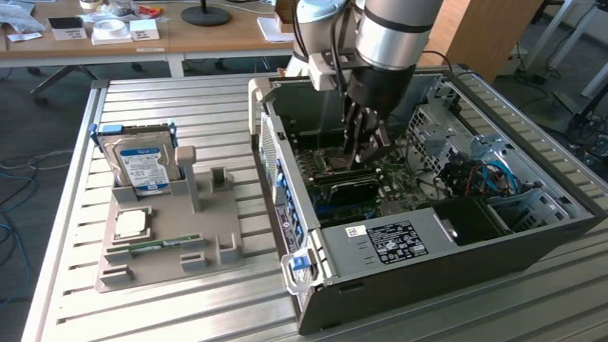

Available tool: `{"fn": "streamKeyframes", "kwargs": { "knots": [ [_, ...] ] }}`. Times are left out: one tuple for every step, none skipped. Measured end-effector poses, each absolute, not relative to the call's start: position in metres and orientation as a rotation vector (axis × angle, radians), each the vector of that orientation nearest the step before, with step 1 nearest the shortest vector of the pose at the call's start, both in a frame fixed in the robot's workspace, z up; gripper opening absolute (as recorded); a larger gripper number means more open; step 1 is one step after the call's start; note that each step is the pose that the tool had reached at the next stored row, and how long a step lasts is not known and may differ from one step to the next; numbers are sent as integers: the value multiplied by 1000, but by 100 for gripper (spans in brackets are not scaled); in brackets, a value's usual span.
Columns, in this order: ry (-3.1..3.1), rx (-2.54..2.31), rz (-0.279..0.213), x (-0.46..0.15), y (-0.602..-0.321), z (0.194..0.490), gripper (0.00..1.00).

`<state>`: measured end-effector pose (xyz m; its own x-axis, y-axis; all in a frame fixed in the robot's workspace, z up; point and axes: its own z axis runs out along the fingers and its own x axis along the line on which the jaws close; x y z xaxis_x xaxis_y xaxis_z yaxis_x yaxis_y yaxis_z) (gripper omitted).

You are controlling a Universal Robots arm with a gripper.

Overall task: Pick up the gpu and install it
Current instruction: 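Insert the gpu into the slot, then press down on the gpu until it lock into place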

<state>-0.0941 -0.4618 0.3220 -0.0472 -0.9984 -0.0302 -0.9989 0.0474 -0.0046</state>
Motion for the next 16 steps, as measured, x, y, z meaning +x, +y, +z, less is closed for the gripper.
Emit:
{"fn": "streamKeyframes", "kwargs": {
  "knots": [
    [2255, -2151, 27, -94, -462, 324, 40],
    [2255, -2151, 27, -94, -462, 327, 40],
    [2255, -2150, 26, -94, -462, 329, 40],
    [2255, -2150, 26, -94, -462, 331, 40],
    [2255, -2150, 26, -94, -462, 332, 40],
    [2255, -2150, 26, -94, -462, 333, 40],
    [2255, -2150, 26, -94, -462, 333, 40],
    [2255, -2150, 26, -94, -462, 333, 40],
    [2254, -2150, 26, -94, -462, 333, 40],
    [2255, -2150, 26, -94, -462, 333, 40],
    [2255, -2150, 26, -94, -462, 333, 40],
    [2255, -2150, 26, -94, -462, 333, 40],
    [2255, -2150, 26, -94, -462, 333, 40],
    [2255, -2150, 26, -94, -462, 333, 40],
    [2255, -2150, 26, -94, -462, 333, 40],
    [2255, -2150, 26, -94, -462, 333, 40]
  ]
}}
